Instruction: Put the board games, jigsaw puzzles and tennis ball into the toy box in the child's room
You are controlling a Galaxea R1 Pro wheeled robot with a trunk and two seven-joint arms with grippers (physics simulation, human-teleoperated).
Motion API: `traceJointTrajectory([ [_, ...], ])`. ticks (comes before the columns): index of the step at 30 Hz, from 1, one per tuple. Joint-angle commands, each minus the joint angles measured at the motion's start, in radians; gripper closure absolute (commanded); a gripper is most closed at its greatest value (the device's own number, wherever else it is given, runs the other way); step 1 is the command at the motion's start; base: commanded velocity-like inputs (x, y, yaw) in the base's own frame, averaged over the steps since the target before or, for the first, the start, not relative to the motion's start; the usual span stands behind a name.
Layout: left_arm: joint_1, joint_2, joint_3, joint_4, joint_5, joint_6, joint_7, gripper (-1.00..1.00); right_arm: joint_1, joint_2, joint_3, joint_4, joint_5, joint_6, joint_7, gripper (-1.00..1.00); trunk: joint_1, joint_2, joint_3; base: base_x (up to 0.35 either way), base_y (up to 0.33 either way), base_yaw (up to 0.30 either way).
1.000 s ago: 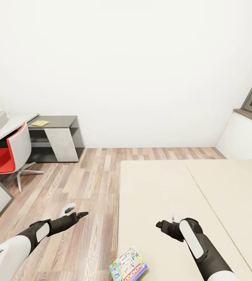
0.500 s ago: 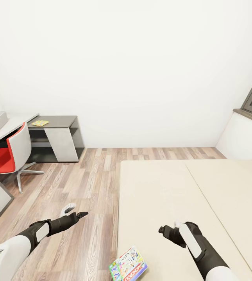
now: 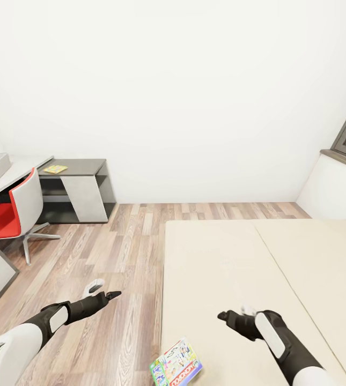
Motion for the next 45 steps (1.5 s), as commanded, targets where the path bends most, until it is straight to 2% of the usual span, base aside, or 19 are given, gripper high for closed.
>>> traceJointTrajectory([
  [1, -0.001, 0.000, 0.000, 0.000, 0.008, 0.010, -0.002, -1.00, -0.001, -0.005, 0.005, -0.001, 0.001, 0.002, 0.032, -1.00, 0.001, -0.002, -0.002, 0.000, 0.000, 0.000],
  [2, -0.001, 0.000, 0.000, 0.000, 0.008, 0.010, -0.002, -1.00, -0.001, -0.006, 0.005, 0.000, 0.007, 0.002, 0.047, -1.00, 0.001, -0.002, -0.002, 0.000, 0.000, 0.000],
  [4, -0.001, 0.000, 0.000, 0.000, 0.008, 0.010, -0.003, -1.00, -0.001, -0.007, 0.005, 0.000, 0.051, 0.001, 0.087, -1.00, 0.001, -0.002, -0.002, 0.000, 0.000, 0.000],
  [6, -0.001, 0.000, 0.000, 0.000, 0.008, 0.010, -0.003, -1.00, -0.001, -0.007, 0.004, 0.001, 0.089, 0.002, 0.101, -1.00, 0.001, -0.002, -0.002, 0.000, 0.000, 0.000],
  [9, -0.001, 0.000, 0.000, 0.000, 0.008, 0.010, -0.003, -1.00, -0.001, -0.006, 0.002, 0.002, 0.119, 0.002, 0.110, -1.00, 0.001, -0.002, -0.002, 0.000, 0.000, 0.000],
  [15, -0.001, 0.001, 0.000, 0.000, 0.008, 0.009, -0.008, -1.00, -0.001, -0.007, -0.001, 0.001, 0.137, 0.003, 0.136, -1.00, 0.001, -0.002, -0.002, 0.000, 0.000, 0.000],
  [20, -0.001, 0.002, 0.000, 0.000, 0.009, 0.011, -0.011, -1.00, -0.001, -0.009, -0.001, 0.001, 0.141, 0.003, 0.210, -1.00, 0.001, -0.002, -0.002, 0.000, 0.000, 0.000],
  [24, -0.001, 0.005, -0.001, -0.001, 0.009, 0.019, -0.012, -1.00, -0.001, -0.010, -0.003, 0.001, 0.143, 0.003, 0.305, -1.00, 0.001, -0.002, -0.002, 0.000, 0.000, 0.000],
  [28, -0.004, 0.009, -0.002, -0.007, 0.009, 0.042, -0.023, -1.00, -0.001, -0.010, -0.005, 0.001, 0.144, 0.003, 0.336, -1.00, 0.001, -0.002, -0.002, 0.000, 0.000, 0.000],
  [30, -0.006, 0.012, -0.003, -0.029, 0.007, 0.089, -0.047, -1.00, -0.001, -0.010, -0.006, 0.000, 0.144, 0.004, 0.344, -1.00, 0.001, -0.002, -0.002, 0.000, 0.000, 0.000],
  [32, -0.008, 0.014, -0.009, -0.076, 0.005, 0.163, -0.079, -1.00, -0.001, -0.010, -0.006, 0.000, 0.143, 0.004, 0.347, -1.00, 0.001, -0.002, -0.002, 0.000, 0.000, 0.000],
  [35, -0.006, 0.016, -0.020, -0.211, -0.002, 0.329, -0.126, -1.00, -0.001, -0.010, -0.007, -0.003, 0.143, 0.005, 0.350, -1.00, 0.001, -0.002, -0.002, 0.000, 0.000, 0.000],
  [37, -0.002, 0.019, -0.023, -0.270, -0.004, 0.396, -0.135, -1.00, -0.001, -0.011, -0.007, -0.004, 0.142, 0.006, 0.351, -1.00, 0.001, -0.002, -0.002, 0.000, 0.000, 0.000],
  [41, 0.001, 0.025, -0.025, -0.327, -0.005, 0.463, -0.141, -1.00, -0.002, -0.012, -0.008, -0.005, 0.140, 0.007, 0.351, -1.00, 0.001, -0.002, -0.002, 0.000, 0.000, 0.000],
  [45, 0.002, 0.027, -0.026, -0.341, -0.006, 0.479, -0.143, -1.00, -0.002, -0.015, -0.008, -0.005, 0.139, 0.006, 0.351, -1.00, 0.001, -0.002, -0.002, 0.000, 0.000, 0.000],
])
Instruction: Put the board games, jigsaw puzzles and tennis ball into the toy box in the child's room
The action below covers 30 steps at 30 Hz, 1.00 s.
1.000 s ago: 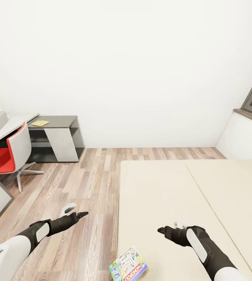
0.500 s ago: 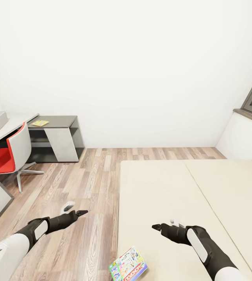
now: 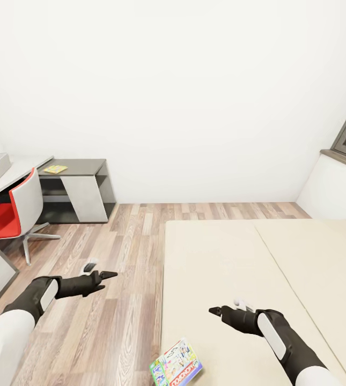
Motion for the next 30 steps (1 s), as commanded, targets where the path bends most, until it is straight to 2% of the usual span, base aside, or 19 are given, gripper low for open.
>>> traceJointTrajectory([
  [1, -0.001, 0.000, 0.003, -0.003, 0.003, 0.010, -0.001, -1.00, -0.001, -0.002, 0.002, -0.001, 0.000, 0.002, 0.002, -1.00, 0.001, -0.002, -0.002, 0.000, 0.000, 0.000],
  [4, -0.010, -0.011, 0.005, -0.006, 0.005, 0.001, -0.011, -1.00, -0.002, 0.009, -0.001, 0.008, -0.011, 0.013, 0.004, -1.00, 0.001, -0.002, -0.002, 0.000, 0.000, 0.000],
  [17, -0.011, -0.006, 0.001, -0.009, 0.006, -0.003, -0.011, -1.00, -0.001, 0.080, -0.006, 0.008, -0.015, 0.000, 0.002, -1.00, 0.001, -0.002, -0.002, 0.000, 0.000, 0.000],
  [30, -0.011, -0.005, 0.001, -0.009, 0.006, -0.003, -0.011, -1.00, -0.001, 0.084, -0.007, 0.007, -0.016, -0.002, 0.001, -1.00, 0.001, -0.002, -0.002, 0.000, 0.000, 0.000],
])
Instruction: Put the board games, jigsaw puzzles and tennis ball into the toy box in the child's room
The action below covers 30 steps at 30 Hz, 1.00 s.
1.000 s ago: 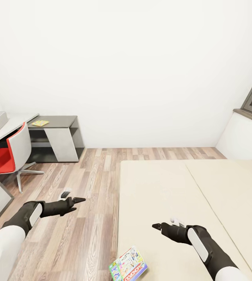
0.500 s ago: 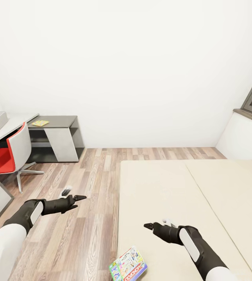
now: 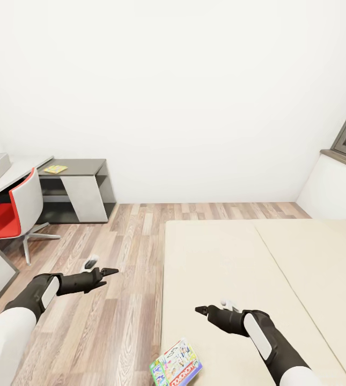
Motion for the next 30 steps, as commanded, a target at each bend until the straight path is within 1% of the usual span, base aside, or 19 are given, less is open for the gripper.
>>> traceJointTrajectory([
  [1, -0.001, 0.000, 0.003, 0.000, 0.003, 0.007, -0.001, -1.00, -0.001, -0.001, 0.002, -0.001, 0.000, 0.003, 0.002, -1.00, 0.001, -0.002, -0.002, 0.000, 0.000, 0.000],
  [9, -0.001, 0.000, 0.003, 0.000, 0.003, 0.007, -0.001, -1.00, -0.001, -0.001, 0.002, -0.001, 0.000, 0.001, 0.002, -1.00, 0.001, -0.002, 0.001, 0.000, 0.000, 0.000],
  [30, -0.001, 0.000, 0.003, 0.000, 0.004, 0.007, -0.002, -1.00, -0.001, 0.001, 0.005, -0.001, 0.000, 0.000, 0.003, -1.00, 0.001, -0.002, 0.033, 0.000, 0.000, 0.000],
])
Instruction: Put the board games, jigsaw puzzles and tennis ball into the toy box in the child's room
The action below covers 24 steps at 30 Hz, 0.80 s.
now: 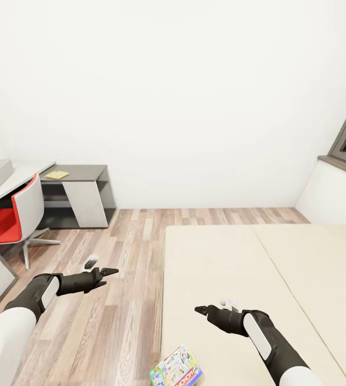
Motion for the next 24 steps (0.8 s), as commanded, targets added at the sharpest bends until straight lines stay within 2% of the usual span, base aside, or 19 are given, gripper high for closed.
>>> traceJointTrajectory([
  [1, -0.001, 0.000, 0.003, 0.000, 0.003, 0.007, -0.001, -1.00, -0.001, -0.001, 0.002, -0.001, 0.001, 0.003, 0.002, -1.00, 0.001, -0.002, -0.001, 0.000, 0.000, 0.000],
  [7, -0.001, 0.000, 0.003, 0.000, 0.003, 0.007, -0.001, -1.00, -0.001, -0.001, 0.002, -0.001, 0.001, 0.003, 0.002, -1.00, 0.001, -0.002, 0.001, 0.000, 0.013, 0.000],
  [24, -0.001, 0.001, 0.004, 0.000, 0.004, 0.007, 0.000, -1.00, -0.001, -0.001, 0.001, -0.001, 0.002, 0.003, 0.002, -1.00, 0.001, -0.002, 0.001, 0.000, 0.109, 0.000],
])
